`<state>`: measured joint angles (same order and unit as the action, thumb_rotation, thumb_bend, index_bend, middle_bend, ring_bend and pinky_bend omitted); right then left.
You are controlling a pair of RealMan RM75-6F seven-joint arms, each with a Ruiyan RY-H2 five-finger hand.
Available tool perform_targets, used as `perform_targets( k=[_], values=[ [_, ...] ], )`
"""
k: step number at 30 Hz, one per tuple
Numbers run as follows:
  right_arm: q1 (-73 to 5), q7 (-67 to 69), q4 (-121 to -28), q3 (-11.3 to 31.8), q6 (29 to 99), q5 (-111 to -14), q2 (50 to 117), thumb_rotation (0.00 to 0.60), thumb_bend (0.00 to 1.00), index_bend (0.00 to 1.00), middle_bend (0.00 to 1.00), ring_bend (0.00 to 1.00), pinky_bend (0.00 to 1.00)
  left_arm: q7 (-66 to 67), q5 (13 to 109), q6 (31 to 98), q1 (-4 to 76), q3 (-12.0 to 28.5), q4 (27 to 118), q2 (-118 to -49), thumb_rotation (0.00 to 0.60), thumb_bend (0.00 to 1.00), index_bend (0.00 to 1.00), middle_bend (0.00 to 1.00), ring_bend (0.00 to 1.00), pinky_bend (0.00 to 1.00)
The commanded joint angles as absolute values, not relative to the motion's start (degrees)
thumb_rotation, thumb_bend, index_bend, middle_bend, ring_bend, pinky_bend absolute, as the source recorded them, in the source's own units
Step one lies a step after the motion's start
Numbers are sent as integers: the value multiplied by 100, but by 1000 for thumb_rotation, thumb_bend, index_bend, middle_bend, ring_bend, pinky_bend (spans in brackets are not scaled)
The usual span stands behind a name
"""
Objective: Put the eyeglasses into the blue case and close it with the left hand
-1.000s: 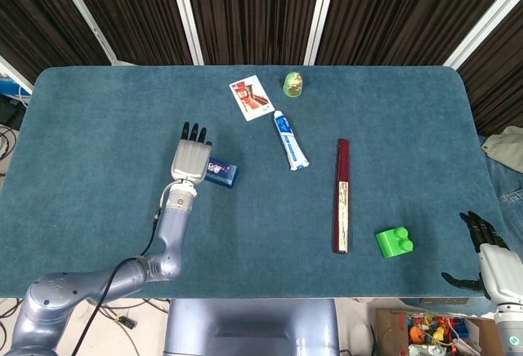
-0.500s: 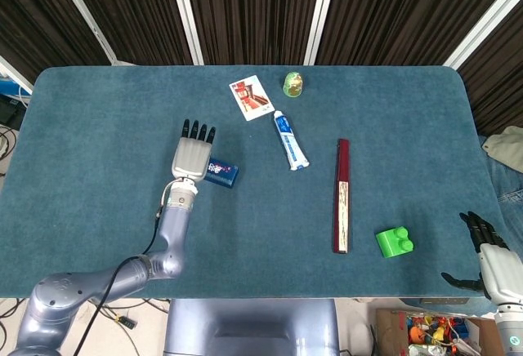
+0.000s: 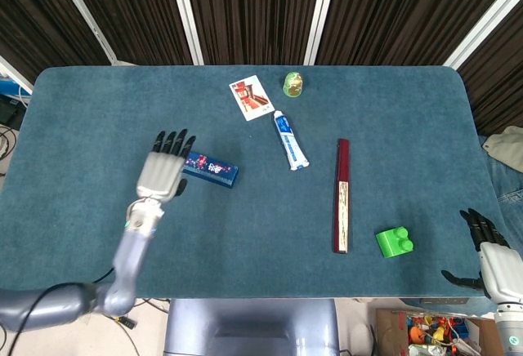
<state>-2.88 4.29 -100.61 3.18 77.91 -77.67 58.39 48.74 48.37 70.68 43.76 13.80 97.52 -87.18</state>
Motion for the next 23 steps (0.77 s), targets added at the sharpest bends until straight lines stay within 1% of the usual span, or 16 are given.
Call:
perform_targets(
  k=[1, 5, 11, 18, 23],
  values=[
    [-271, 405, -9990, 325, 7897, -7868, 5891, 600, 108, 0, 0, 3, 168, 4481, 5307, 7728, 3489, 757, 11134, -7485, 600, 283, 26, 0, 0, 0],
    [-256, 418, -9836, 336, 8098, -8102, 5988, 600, 107, 0, 0, 3, 168, 3860, 5826, 7997, 2991, 436, 11644, -6904, 600, 278, 26, 0, 0, 0],
    [-215, 453, -9580, 329, 8407, -8442, 6137, 600, 99, 0, 0, 2, 168, 3161, 6689, 8342, 2410, 5, 11761, -6451, 600, 275, 25, 0, 0, 0],
    [-195, 505, -9477, 321, 8536, -8583, 6172, 600, 97, 0, 0, 2, 168, 2632, 7372, 8687, 1962, -185, 11597, -6296, 600, 274, 20, 0, 0, 0],
    [-188, 516, -9449, 316, 8556, -8599, 6179, 600, 96, 0, 0, 2, 168, 2617, 7479, 8726, 1817, -178, 11578, -6218, 600, 275, 20, 0, 0, 0]
  ],
)
